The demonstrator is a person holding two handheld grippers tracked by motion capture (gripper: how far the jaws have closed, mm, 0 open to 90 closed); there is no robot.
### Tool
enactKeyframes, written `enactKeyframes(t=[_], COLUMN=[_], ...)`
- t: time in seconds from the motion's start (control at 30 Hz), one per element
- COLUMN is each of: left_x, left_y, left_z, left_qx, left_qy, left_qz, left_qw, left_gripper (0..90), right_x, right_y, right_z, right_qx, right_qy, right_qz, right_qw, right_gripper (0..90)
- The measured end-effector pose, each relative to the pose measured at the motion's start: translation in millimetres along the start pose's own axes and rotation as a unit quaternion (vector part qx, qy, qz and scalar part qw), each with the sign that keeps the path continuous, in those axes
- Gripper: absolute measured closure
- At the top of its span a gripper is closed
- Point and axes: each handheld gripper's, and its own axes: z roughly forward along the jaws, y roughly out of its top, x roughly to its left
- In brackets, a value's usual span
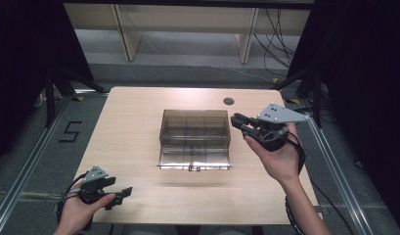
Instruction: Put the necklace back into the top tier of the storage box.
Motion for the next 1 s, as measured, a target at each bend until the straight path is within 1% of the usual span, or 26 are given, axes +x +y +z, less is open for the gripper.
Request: enactKeyframes(t=[0.07,0.1,0.13,0.17,0.2,0.23,0.27,0.3,0.37,0.4,0.43,0.47,0.5,0.53,0.6,0.63,0.67,0.73,0.77,0.8,0.83,0.87,0.9,0.93,0.97,1.0], left_x=[0.0,-0.1,-0.1,-0.2,-0.2,-0.2,-0.2,0.1,0.2,0.2,0.2,0.2,0.2,0.1,0.1,0.0,0.0,0.1,0.1,0.2,0.1,-0.2,-0.2,-0.2,0.1,0.7], left_y=[0.3,0.4,0.4,0.3,0.2,0.2,0.3,0.6,0.6,0.5,0.6,0.6,0.5,0.5,0.5,0.5,0.5,0.5,0.5,0.5,0.5,0.2,0.1,0.1,0.6,0.7], left_z=[-0.6,-0.9,-0.9,-0.8,-0.7,-0.7,-0.7,-1.3,-1.4,-1.4,-1.5,-1.5,-1.4,-1.4,-1.4,-1.4,-1.4,-1.5,-1.5,-1.4,-1.5,-0.8,-0.8,-0.8,-1.6,-1.6], left_qx=[0.004,0.004,0.004,0.003,0.002,0.001,0.002,0.006,0.006,0.005,0.005,0.005,0.004,0.004,0.004,0.004,0.004,0.004,0.004,0.004,0.004,-0.001,-0.001,-0.001,0.004,0.004], left_qy=[-0.002,-0.002,-0.002,-0.001,-0.001,-0.001,-0.001,-0.004,-0.004,-0.003,-0.003,-0.003,-0.002,-0.002,-0.002,-0.003,-0.003,-0.003,-0.003,-0.003,-0.003,-0.002,-0.001,-0.001,-0.003,-0.004], left_qz=[0.0,-0.001,-0.001,-0.002,-0.002,-0.002,-0.001,0.0,0.0,-0.001,-0.001,-0.001,-0.001,-0.001,-0.001,-0.002,-0.002,0.0,-0.001,0.0,0.0,-0.001,-0.001,-0.001,0.0,0.005], left_qw=[1.0,1.0,1.0,1.0,1.0,1.0,1.0,1.0,1.0,1.0,1.0,1.0,1.0,1.0,1.0,1.0,1.0,1.0,1.0,1.0,1.0,1.0,1.0,1.0,1.0,1.0], left_gripper=[22.4,22.4,22.4,22.4,22.4,22.4,22.4,22.4,22.4,22.4,22.4,22.4,22.4,22.4,22.4,22.4,22.4,22.4,22.4,22.4,22.4,22.4,22.4,22.4,22.4,22.4], right_x=[0.0,2.6,0.8,0.8,2.3,2.1,3.2,2.1,2.0,3.7,2.8,2.8,2.8,3.3,4.6,4.1,4.4,4.2,4.8,4.9,5.9,5.8,5.8,5.8,6.4,6.3], right_y=[-1.5,-2.6,-3.0,-3.0,-3.6,-4.2,-5.2,-5.9,-6.8,-8.6,-9.3,-10.1,-10.1,-10.7,-12.5,-13.2,-13.8,-14.6,-15.2,-15.7,-16.7,-17.3,-18.2,-18.2,-18.5,-19.7], right_z=[3.4,4.3,5.7,5.7,6.0,7.5,8.3,10.3,11.8,13.1,14.9,16.1,16.1,15.8,18.6,19.4,19.9,21.8,22.1,22.8,24.5,25.2,26.3,26.3,26.5,27.9], right_qx=[0.003,0.004,0.003,0.003,0.009,0.009,0.008,0.016,0.013,0.023,0.02,0.02,0.02,0.029,0.025,0.035,0.037,0.031,0.04,0.043,0.038,0.047,0.043,0.043,0.05,0.045], right_qy=[0.003,0.002,0.003,0.003,0.007,0.008,0.004,0.013,0.01,0.013,0.013,0.014,0.014,0.016,0.014,0.021,0.019,0.016,0.023,0.022,0.021,0.026,0.02,0.02,0.026,0.021], right_qz=[-0.009,0.006,-0.009,-0.009,-0.001,-0.003,0.002,-0.007,-0.011,0.002,-0.008,-0.009,-0.009,-0.002,-0.002,-0.003,-0.004,-0.008,-0.004,-0.006,-0.004,-0.005,-0.009,-0.009,-0.003,-0.007], right_qw=[1.0,1.0,0.9999,0.9999,0.9999,0.9999,1.0,0.9998,0.9998,0.9997,0.9997,0.9996,0.9996,0.9995,0.9996,0.9991,0.9991,0.9993,0.9989,0.9988,0.9991,0.9985,0.9988,0.9988,0.9984,0.9988], right_gripper=[79.1,79.1,79.1,79.1,79.1,79.1,79.1,79.1,79.1,79.1,79.1,79.1,79.1,79.1,79.1,79.1,79.1,79.1,79.1,79.0,79.1,79.1,79.1,79.1,79.1,79.1])
